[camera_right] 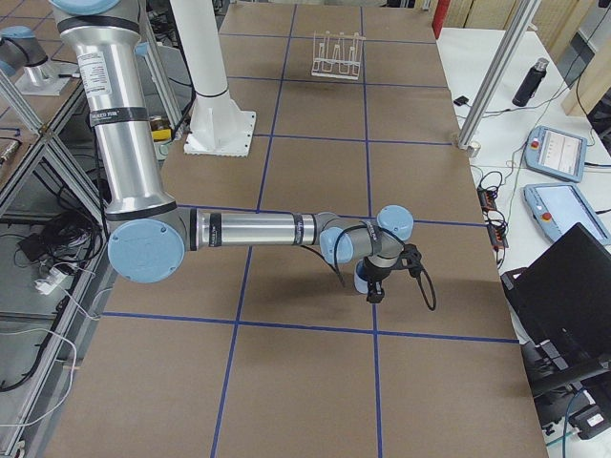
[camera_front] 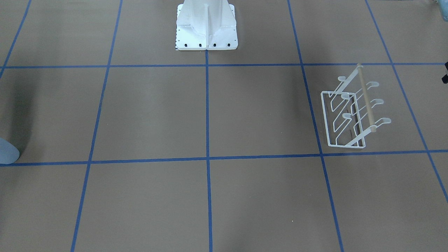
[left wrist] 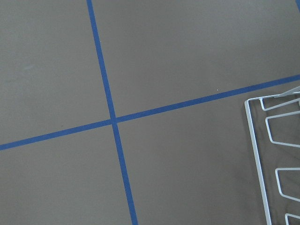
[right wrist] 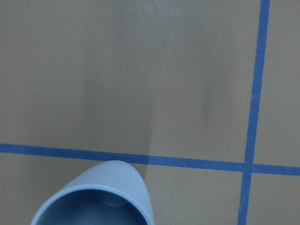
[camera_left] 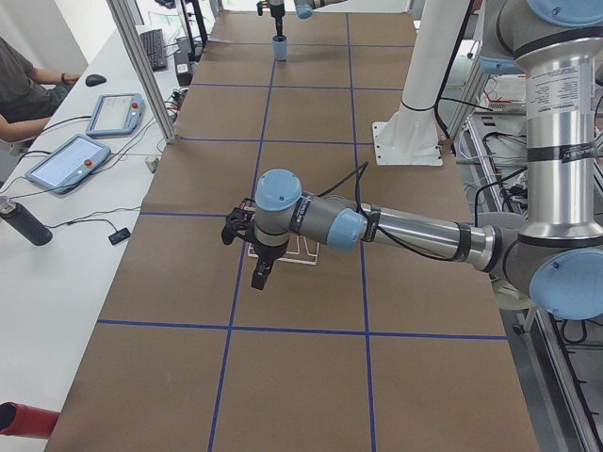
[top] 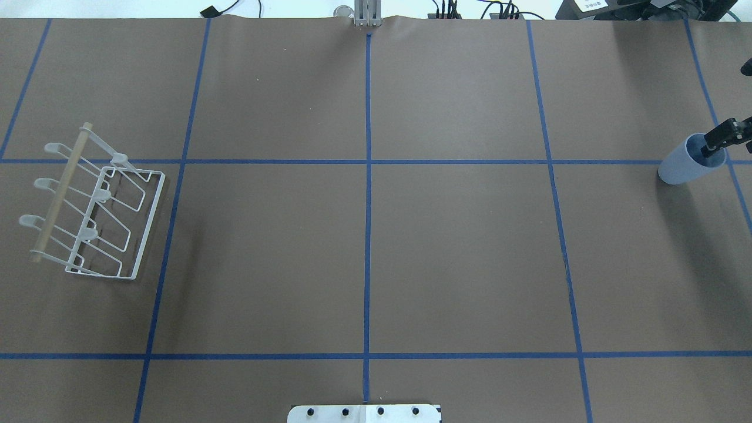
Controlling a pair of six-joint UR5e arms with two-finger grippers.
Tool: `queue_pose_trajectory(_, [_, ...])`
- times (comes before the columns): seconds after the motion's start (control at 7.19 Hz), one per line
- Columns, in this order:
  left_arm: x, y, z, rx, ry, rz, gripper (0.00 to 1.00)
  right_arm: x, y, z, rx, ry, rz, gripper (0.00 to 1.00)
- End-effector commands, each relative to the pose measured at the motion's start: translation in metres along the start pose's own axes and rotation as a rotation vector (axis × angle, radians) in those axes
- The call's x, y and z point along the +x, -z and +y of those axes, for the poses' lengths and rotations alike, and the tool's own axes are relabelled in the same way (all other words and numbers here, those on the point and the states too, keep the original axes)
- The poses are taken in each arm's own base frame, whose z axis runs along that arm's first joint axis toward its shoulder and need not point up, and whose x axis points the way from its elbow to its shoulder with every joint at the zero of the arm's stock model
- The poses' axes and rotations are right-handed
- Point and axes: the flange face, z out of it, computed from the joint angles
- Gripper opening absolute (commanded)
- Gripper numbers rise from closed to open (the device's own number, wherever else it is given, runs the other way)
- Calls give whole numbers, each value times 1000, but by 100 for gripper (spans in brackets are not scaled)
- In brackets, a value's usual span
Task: Hang cup on cup holder
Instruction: 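Lower the right gripper onto the rim of the light blue cup and grasp it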
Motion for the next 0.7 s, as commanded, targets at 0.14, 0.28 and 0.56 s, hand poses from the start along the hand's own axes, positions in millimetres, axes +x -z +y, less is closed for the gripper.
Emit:
queue_pose_trajectory(0.14, [1,1,0,1,-1,0,99,-12,7,-7,41,56,-11,0])
queue_pose_trajectory(0.28, [1,1,0,1,-1,0,99,-15,9,-9,39,58,-25,0])
queue_pose_trajectory(0.56, [0,0,0,0,0,0,99,-28,59,-9,82,47,-55,0])
